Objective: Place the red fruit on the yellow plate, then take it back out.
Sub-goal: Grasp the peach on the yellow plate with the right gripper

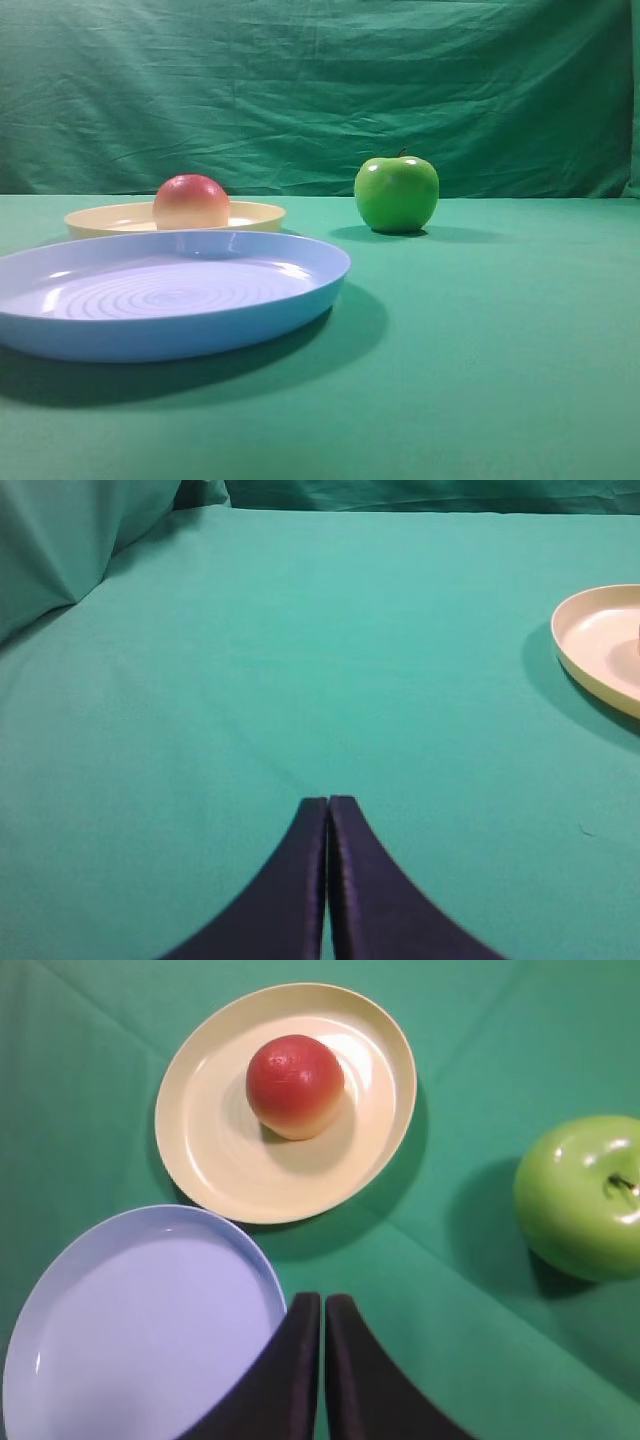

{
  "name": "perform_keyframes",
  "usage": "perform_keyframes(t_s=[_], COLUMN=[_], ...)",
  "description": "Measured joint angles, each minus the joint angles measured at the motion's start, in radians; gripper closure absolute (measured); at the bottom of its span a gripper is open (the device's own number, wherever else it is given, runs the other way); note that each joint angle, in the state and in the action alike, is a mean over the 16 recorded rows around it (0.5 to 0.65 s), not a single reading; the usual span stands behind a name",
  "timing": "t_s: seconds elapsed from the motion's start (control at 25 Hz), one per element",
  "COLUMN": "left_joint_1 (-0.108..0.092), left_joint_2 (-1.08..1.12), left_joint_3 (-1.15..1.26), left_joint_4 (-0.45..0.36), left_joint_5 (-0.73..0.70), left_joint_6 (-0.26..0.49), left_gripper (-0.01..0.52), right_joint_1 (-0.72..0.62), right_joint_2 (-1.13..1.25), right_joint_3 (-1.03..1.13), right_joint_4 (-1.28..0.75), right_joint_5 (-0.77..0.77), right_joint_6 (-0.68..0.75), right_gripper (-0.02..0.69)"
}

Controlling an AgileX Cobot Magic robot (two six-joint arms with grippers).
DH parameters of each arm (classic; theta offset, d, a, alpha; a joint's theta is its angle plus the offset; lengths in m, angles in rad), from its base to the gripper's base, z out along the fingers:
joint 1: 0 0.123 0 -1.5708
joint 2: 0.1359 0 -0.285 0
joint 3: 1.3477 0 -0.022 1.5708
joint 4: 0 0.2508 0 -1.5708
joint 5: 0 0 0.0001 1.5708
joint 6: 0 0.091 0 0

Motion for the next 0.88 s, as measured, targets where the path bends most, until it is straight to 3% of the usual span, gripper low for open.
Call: perform_keyframes(t_s=[0.52, 0.64, 0.88], left_joint_1=[0.0, 0.0, 0.0], left_joint_2=[0.0, 0.0, 0.0], left_joint_3=[0.0, 0.0, 0.0], left_joint_4=[0.0, 0.0, 0.0], left_joint_5=[0.0, 0.0, 0.0], left_joint_6=[0.0, 0.0, 0.0], left_gripper=[0.514, 0.514, 0.514], right_joint_1=[0.088, 0.116, 0.158], right_joint_2=[0.407, 0.48, 0.58], right_joint_3=[-0.488, -0.563, -0.633], right_joint_4=[-0.067, -0.086, -0.079], right_joint_5=[0.119, 0.127, 0.098], right_joint_6=[-0.042, -0.062, -0.117], right_gripper=[0.634, 0.561, 0.327])
